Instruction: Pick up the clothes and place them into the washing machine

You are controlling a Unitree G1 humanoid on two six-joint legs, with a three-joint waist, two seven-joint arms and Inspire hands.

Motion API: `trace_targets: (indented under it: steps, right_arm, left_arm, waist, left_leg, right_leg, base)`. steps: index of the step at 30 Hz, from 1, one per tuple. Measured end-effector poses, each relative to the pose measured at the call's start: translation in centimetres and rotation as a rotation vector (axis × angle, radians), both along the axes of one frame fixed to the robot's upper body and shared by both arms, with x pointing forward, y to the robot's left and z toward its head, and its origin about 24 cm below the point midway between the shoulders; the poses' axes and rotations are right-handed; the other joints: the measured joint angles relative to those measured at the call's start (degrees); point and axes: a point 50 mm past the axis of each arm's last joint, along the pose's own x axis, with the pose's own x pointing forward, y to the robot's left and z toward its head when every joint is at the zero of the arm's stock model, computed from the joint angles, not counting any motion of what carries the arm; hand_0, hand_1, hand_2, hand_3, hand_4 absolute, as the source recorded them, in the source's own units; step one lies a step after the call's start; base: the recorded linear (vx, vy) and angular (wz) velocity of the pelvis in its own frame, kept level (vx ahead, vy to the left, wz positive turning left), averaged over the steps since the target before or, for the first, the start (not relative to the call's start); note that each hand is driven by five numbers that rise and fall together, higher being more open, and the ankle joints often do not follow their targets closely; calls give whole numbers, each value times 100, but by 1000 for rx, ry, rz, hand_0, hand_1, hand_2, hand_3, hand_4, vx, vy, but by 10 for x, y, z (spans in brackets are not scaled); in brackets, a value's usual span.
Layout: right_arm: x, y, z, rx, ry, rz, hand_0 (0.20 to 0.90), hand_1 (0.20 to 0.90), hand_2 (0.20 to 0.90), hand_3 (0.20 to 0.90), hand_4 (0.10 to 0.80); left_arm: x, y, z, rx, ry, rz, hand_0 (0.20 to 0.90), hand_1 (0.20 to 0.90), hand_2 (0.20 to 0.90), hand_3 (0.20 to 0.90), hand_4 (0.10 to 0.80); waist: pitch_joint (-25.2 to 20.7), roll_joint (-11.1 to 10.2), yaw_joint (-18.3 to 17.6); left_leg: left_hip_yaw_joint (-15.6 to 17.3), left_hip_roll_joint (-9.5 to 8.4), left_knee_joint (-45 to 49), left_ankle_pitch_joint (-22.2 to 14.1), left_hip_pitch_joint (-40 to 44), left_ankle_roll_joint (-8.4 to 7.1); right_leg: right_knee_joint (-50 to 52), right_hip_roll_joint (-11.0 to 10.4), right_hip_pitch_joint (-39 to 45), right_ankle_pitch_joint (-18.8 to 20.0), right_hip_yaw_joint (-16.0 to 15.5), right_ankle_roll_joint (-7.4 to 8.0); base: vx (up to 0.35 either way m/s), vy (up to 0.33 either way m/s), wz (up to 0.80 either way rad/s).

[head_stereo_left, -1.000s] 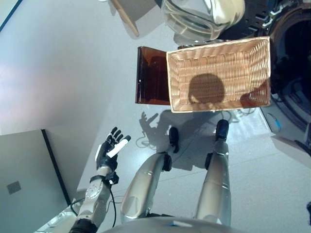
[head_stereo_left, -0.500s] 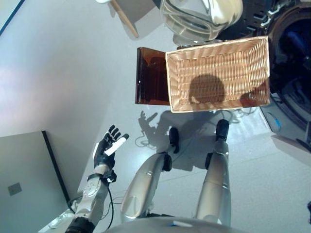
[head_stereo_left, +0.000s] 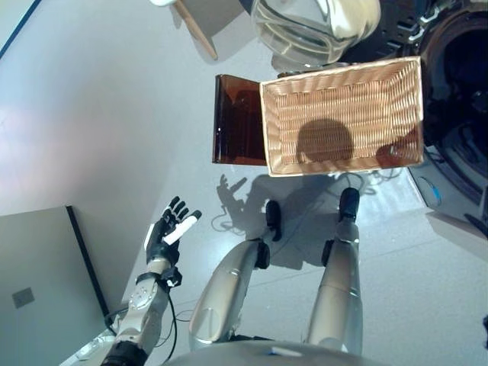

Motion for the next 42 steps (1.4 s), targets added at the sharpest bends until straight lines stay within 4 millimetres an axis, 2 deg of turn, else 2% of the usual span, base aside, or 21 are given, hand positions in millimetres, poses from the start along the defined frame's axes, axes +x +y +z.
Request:
trace_targets:
  steps: [6,11,19,20,22,24,26,30,34,37,42]
  right_arm:
    - [11,12,-13,-241,317,53,900,900,900,900,800]
    - [16,15,-22,-411,442,87,900,900,900,900,800]
    - [24,26,-26,-595,485,126,900,900,900,900,800]
    - [25,30,-27,-660,496,126,900,900,900,900,800]
    - [29,39,-17,-760,473,124,900,900,900,900,800]
    - [30,45,-10,-798,428,121,900,900,900,900,800]
    - [28,44,-11,-775,386,124,900,900,900,900,800]
    - [25,46,-29,-726,329,136,900,900,900,900,800]
    - [29,64,-67,-707,328,210,900,900,900,900,800]
    - [25,76,-104,-680,339,253,900,900,900,900,800]
    - [12,86,-156,-633,419,313,900,900,900,900,800]
  left_arm:
    - [0,0,0,-1,-2,-3,900,900,900,900,800]
    - [0,1,0,-4,-8,-11,900,900,900,900,800]
    - [1,7,2,-2,-13,19,900,900,900,900,800]
    - [1,10,2,0,-14,30,900,900,900,900,800]
    - [0,13,2,2,-12,41,900,900,900,900,800]
    - [1,14,2,3,-15,46,900,900,900,900,800]
    - [2,15,3,6,-17,51,900,900,900,900,800]
    - [1,16,1,13,-8,56,900,900,900,900,800]
    - [1,16,1,12,-7,63,900,900,900,900,800]
    - [1,17,-1,13,-1,69,900,900,900,900,800]
    - [-1,18,-4,23,18,73,900,900,900,900,800]
  waist:
    - [3,-5,-161]
    - [4,-5,-232]
    - [3,-4,-275]
    - [2,-4,-279]
    - [2,-4,-318]
    - [-2,-8,-317]
    - [-25,-56,-308]
    - [-40,-91,-264]
    - [-83,-183,-287]
    - [-128,-270,-295]
    - [-135,-286,-288]
  left_leg:
    - [10,6,34,-22,-9,6]
    - [22,14,231,-117,-94,13]
    - [110,22,370,-213,-108,45]
    - [122,36,416,-252,-114,40]
    - [148,42,460,-288,-119,50]
    - [166,73,541,-341,-140,53]
    - [180,89,595,-361,-146,49]
    - [181,94,644,-372,-169,62]
    - [198,102,718,-437,-167,63]
    - [219,102,736,-447,-162,71]
    - [195,107,784,-458,-69,83]
  right_leg:
    - [6,0,0,7,17,12]
    - [4,23,0,14,25,24]
    - [3,34,1,30,115,51]
    - [7,47,3,29,132,51]
    - [7,50,7,33,153,59]
    - [10,67,24,35,155,61]
    - [15,80,25,34,156,60]
    - [40,87,25,35,150,57]
    - [74,86,39,32,159,56]
    - [69,75,57,9,163,24]
    - [54,68,177,-35,160,85]
  base:
    - [1,1,-1]
    - [0,14,-4]
    - [-4,17,-3]
    - [-5,20,-6]
    - [-5,21,-6]
    - [-10,22,-5]
    - [-7,18,-4]
    - [-6,18,-3]
    - [0,0,0]
    - [0,0,0]
    - [4,-5,3]
